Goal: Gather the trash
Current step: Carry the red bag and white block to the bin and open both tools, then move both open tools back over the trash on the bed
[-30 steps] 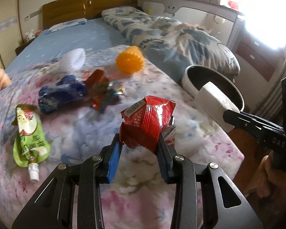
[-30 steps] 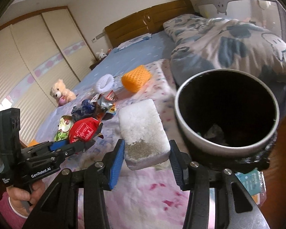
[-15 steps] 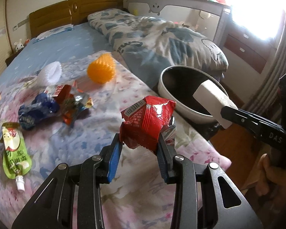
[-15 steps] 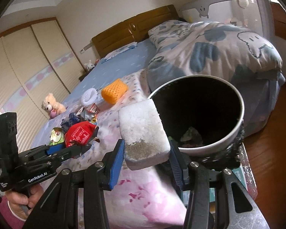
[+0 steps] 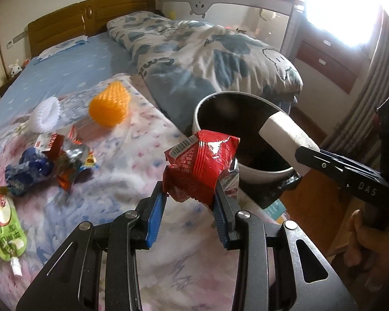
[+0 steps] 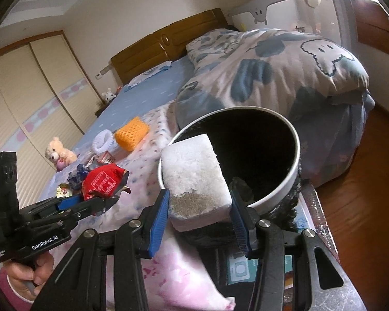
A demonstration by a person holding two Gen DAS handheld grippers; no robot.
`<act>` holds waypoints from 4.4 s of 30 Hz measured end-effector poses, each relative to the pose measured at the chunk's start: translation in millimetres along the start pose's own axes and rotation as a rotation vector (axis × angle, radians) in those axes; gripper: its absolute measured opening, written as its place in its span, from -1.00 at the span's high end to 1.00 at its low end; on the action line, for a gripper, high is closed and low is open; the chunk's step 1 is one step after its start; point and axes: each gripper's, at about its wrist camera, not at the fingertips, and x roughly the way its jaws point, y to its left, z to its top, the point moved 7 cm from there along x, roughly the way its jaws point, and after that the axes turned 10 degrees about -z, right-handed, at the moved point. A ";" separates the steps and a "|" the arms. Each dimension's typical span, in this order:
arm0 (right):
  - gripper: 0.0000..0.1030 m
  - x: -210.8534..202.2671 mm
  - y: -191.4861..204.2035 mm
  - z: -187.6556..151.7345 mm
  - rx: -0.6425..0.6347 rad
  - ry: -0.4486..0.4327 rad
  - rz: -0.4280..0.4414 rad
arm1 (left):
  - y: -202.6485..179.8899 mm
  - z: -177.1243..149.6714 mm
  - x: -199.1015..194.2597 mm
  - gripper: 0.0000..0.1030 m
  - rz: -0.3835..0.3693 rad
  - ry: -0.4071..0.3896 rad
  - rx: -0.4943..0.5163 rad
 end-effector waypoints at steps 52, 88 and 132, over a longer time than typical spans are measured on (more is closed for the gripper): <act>-0.45 38.5 -46.3 39.6 0.008 0.078 -0.088 | -28.3 45.7 55.7 -0.36 -0.014 0.038 0.034; -0.73 7.6 19.5 -1.4 0.040 0.034 0.000 | 54.4 -45.6 -19.1 -0.62 0.108 -0.010 -0.157; -0.73 81.1 223.5 -35.3 -0.222 0.139 0.203 | 218.5 -120.1 -134.6 -0.62 0.388 -0.135 -0.474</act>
